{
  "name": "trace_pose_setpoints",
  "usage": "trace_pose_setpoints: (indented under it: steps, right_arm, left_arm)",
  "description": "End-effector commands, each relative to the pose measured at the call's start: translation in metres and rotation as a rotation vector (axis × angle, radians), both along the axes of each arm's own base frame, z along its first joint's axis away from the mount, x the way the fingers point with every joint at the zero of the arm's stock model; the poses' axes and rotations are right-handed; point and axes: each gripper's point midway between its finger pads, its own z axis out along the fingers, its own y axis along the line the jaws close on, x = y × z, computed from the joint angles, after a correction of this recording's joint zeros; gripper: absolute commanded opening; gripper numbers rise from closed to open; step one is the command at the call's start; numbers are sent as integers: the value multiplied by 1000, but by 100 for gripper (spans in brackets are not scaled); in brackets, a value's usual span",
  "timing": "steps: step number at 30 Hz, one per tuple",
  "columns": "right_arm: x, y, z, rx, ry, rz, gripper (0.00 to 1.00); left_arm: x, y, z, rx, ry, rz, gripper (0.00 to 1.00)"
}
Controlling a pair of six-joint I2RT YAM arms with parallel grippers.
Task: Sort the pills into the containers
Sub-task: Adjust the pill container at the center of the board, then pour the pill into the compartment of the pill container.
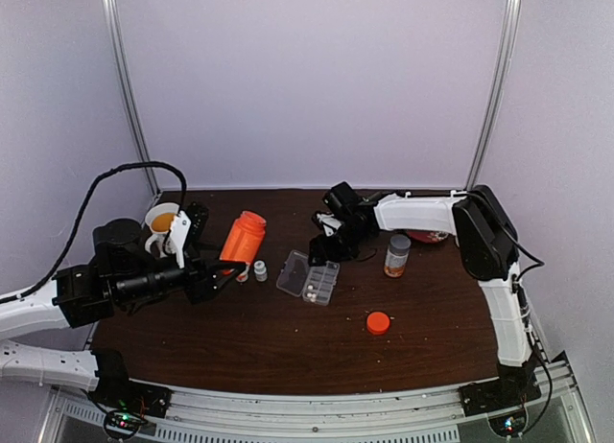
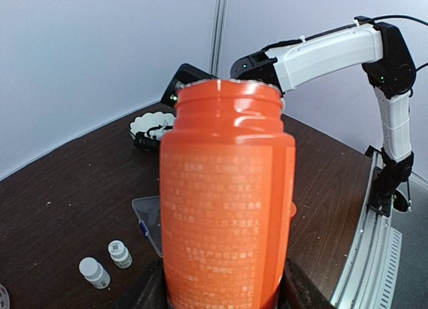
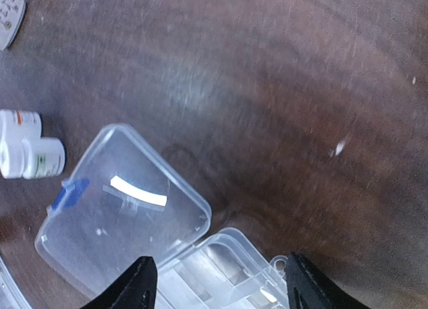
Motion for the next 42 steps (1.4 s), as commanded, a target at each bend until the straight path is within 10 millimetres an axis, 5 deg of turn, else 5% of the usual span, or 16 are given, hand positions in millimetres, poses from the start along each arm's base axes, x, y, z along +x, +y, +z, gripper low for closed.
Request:
trace_pose_setpoints:
  steps: [1, 9, 15, 25, 36, 42]
  right_arm:
    - [-53, 2, 2, 47, 108, 86, 68]
    - [-105, -2, 14, 89, 119, 154, 68]
    - [-87, -21, 47, 83, -42, 89, 68]
    - [-82, -40, 102, 169, -397, 131, 69]
    - [-85, -70, 119, 284, -655, 26, 70]
    - [-87, -68, 128, 322, -661, 26, 69]
  left_arm:
    - [3, -4, 7, -6, -29, 1, 0]
    - [9, -16, -9, 57, 17, -9, 0]
    - [35, -4, -36, 192, 151, 170, 0]
    - [22, -17, -99, 537, 480, 120, 0]
    - [17, -23, -142, 684, 647, 129, 0]
    - [23, -30, -155, 754, 684, 140, 0]
